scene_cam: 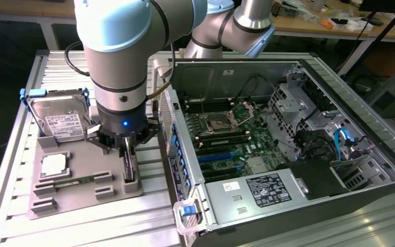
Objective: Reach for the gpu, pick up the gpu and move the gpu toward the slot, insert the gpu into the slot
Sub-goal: 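Pick up the gpu and move the gpu toward the slot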
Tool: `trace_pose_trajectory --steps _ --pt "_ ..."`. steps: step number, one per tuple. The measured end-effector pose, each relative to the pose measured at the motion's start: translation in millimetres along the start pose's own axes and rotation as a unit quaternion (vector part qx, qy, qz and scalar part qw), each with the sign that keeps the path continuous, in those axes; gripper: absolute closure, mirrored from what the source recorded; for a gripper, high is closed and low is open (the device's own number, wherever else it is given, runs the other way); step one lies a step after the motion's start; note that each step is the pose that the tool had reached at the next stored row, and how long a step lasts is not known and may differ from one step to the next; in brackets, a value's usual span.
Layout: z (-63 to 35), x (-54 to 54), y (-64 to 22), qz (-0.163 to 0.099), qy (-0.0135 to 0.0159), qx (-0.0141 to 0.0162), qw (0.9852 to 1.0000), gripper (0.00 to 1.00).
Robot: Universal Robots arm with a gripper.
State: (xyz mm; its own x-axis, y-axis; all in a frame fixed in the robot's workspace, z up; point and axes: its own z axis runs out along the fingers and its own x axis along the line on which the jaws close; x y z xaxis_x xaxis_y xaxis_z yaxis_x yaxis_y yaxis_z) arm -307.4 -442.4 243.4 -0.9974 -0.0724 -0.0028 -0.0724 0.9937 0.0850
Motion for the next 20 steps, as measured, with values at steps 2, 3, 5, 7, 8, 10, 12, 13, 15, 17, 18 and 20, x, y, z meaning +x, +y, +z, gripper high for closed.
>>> trace_pose_trajectory --steps 2,3,5,7,8,10,12,13,15,17,18,20 --pt "0.0 0.1 0.0 0.000 0.0000 0.0000 1.0000 0.73" --pt "0.0 0.1 0.0 0.000 0.0000 0.0000 1.0000 0.73" --pt "-0.1 0.1 0.0 0.000 -0.0001 -0.0001 1.0000 0.73" --pt "-1.4 0.1 0.1 0.000 0.0001 0.0001 1.0000 0.73" --pt "-2.9 0.1 0.3 0.000 0.0000 0.0000 1.0000 0.73" --pt "-5.4 0.1 0.5 0.000 0.0000 0.0000 1.0000 0.73" --pt "-8.3 0.1 0.8 0.000 0.0000 0.0000 1.0000 0.73" --pt "-10.0 0.0 1.0 0.000 0.0000 0.0000 1.0000 0.73" --pt "-14.4 0.1 1.4 0.000 0.0000 0.0000 1.0000 0.73" --pt "-17.5 0.0 1.7 0.000 0.0001 0.0006 1.0000 0.73" --pt "-18.4 0.0 1.8 0.000 0.0001 0.0009 1.0000 0.73" --pt "-20.4 0.0 2.0 0.000 0.0001 0.0013 1.0000 0.73"
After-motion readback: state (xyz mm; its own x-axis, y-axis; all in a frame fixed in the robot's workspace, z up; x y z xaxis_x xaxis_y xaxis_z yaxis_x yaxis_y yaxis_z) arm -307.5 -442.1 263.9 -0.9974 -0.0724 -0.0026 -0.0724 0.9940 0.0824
